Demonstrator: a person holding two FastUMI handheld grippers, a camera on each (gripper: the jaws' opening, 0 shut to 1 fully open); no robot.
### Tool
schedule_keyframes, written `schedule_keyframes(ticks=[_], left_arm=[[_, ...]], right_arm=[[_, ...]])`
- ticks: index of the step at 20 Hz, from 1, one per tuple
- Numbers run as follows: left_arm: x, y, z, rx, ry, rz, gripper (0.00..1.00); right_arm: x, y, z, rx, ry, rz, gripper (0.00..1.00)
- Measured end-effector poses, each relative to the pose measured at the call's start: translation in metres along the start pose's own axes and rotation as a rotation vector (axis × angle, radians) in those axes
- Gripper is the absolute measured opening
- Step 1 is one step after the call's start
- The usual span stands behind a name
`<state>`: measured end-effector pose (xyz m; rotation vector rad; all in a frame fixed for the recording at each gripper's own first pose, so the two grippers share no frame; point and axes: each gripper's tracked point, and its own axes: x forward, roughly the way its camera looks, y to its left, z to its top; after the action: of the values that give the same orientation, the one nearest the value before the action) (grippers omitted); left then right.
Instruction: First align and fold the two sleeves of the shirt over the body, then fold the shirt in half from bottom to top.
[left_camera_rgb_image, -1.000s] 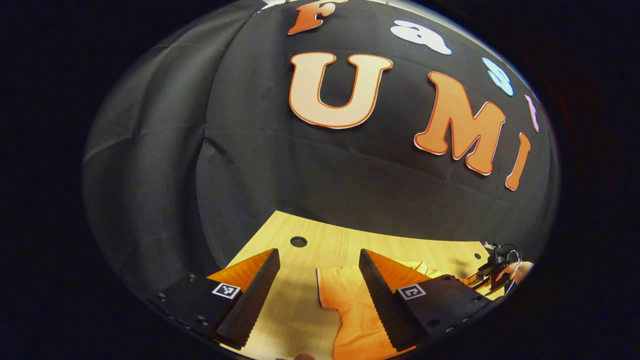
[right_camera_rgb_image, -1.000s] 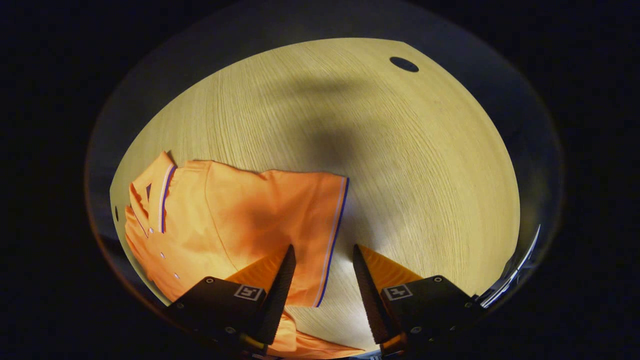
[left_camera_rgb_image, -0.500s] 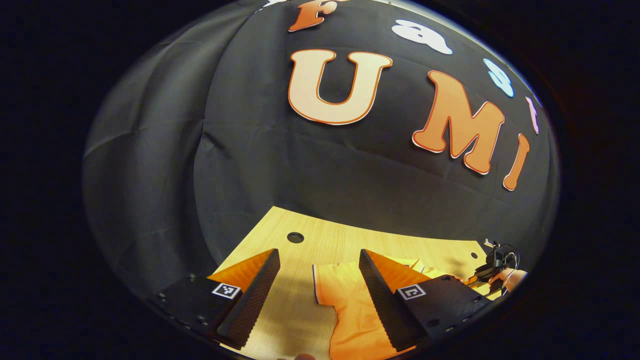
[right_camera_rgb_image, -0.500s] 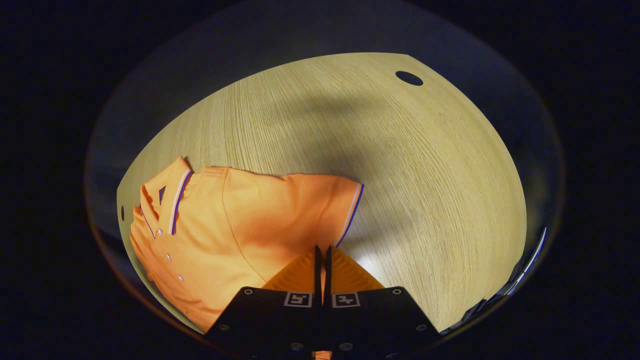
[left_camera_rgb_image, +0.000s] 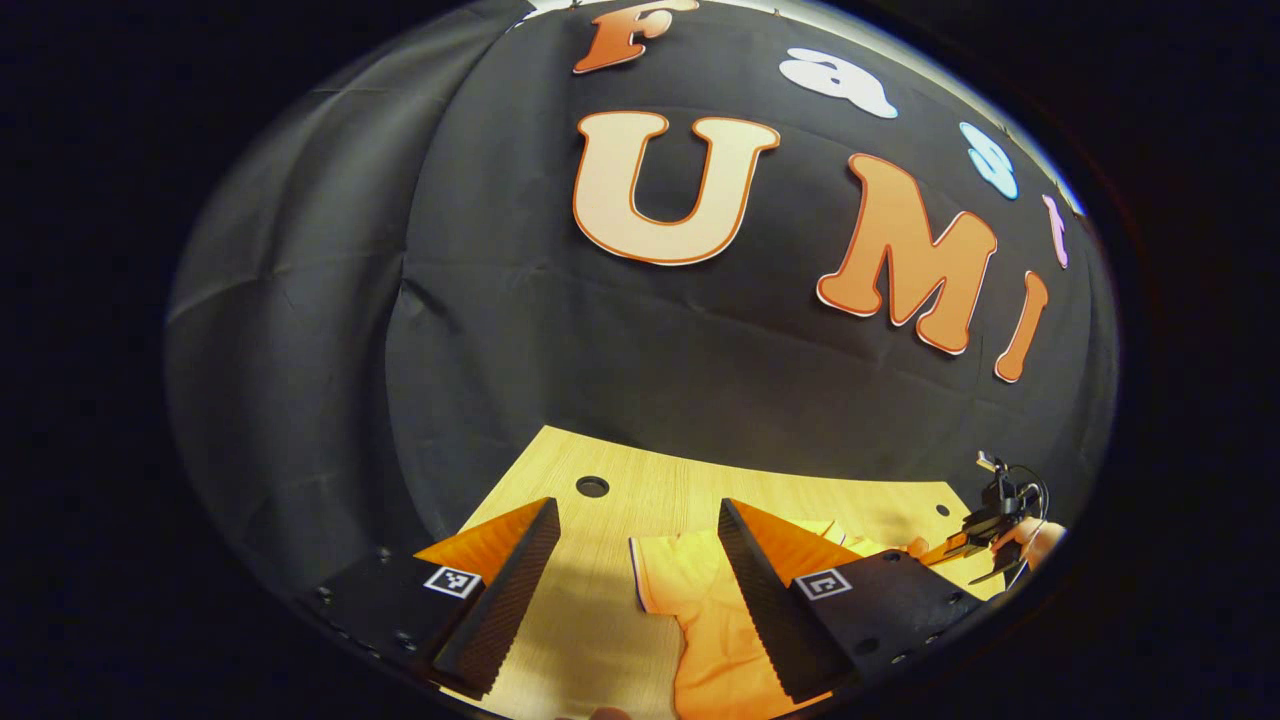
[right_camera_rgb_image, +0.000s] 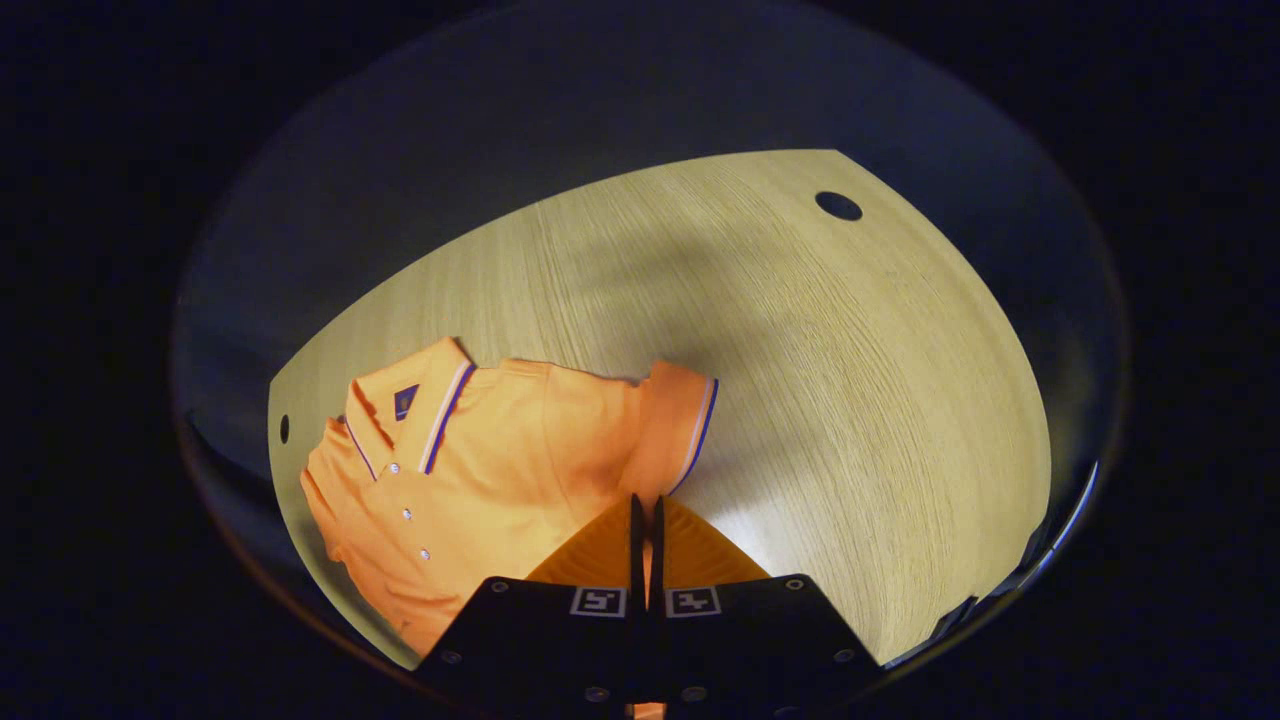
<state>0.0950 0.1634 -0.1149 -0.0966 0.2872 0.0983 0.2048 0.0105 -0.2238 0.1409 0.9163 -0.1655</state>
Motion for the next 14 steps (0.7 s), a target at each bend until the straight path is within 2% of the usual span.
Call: schedule_keyframes(ticks=[6,10,14], left_arm=[[-0.008,0.021,0.002,-0.021,-0.007,-0.008,0.98],[-0.013,0.037,0.001,-0.027,-0.007,-0.003,0.98],[-0.015,0.054,-0.004,-0.041,0.004,0.021,0.98]], right_arm=[[-0.034,0.080,0.009,-0.134,-0.054,0.071,0.00],[-0.037,0.130,-0.007,-0.217,-0.029,0.121,0.00],[-0.029,0.161,-0.024,-0.253,-0.005,0.130,0.00]])
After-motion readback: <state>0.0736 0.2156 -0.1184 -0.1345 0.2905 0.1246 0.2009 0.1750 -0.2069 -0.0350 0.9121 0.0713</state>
